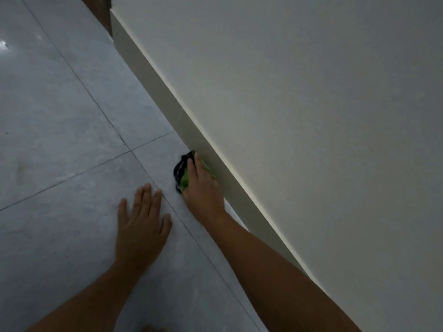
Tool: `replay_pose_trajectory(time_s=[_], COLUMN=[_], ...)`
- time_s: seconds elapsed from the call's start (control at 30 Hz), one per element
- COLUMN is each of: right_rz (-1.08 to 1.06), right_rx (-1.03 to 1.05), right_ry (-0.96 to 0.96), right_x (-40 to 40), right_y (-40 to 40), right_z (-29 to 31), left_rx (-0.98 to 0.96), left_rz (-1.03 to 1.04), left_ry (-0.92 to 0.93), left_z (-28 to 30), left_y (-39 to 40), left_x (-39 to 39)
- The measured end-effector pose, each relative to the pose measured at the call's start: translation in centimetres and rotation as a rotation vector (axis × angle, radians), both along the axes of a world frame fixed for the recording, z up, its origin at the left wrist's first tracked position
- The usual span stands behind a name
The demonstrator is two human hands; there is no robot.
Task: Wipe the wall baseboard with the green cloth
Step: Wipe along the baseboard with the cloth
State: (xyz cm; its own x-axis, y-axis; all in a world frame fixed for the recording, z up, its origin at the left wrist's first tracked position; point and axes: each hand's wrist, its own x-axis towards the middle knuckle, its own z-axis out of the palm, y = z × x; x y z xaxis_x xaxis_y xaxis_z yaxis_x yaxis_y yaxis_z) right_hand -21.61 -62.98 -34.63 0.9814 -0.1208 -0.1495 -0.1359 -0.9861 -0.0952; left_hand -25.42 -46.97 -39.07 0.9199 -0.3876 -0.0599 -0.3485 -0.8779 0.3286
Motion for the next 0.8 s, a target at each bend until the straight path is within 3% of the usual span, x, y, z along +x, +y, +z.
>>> replay_pose_trajectory(time_s=[0.1, 0.23, 0.33, 0.47, 0.7, 0.8], right_rz=[-0.091, -0.240, -0.370, -0.450, -0.297, -0.216], right_rx=[-0.113, -0.176, -0.234, -0.163, -0.225, -0.276], right_ry=[0.031, 0.331, 0.447, 0.280, 0.125, 0.027], right_x=[-7.2, -19.8, -23.2, -18.3, -0.2, 3.4], right_y=[-2.5, -5.7, -6.3, -3.8, 2.1, 3.2], right_z=[0.3, 1.4, 0.7, 1.7, 0.4, -0.5], left_rx=[0.000, -0.012, -0.014, -0.032, -0.045, -0.031], left_rz=[0.012, 0.012, 0.020, 0.036, 0.046, 0.029], left_ry=[-0.012, 0.006, 0.007, 0.003, -0.001, 0.002], left_z=[0.2, -0.1, 0.0, 0.1, -0.1, -0.4], left_y=[-0.3, 0.0, 0.0, 0.0, -0.1, 0.2], left_x=[0.6, 0.3, 0.1, 0.0, -0.1, -0.3])
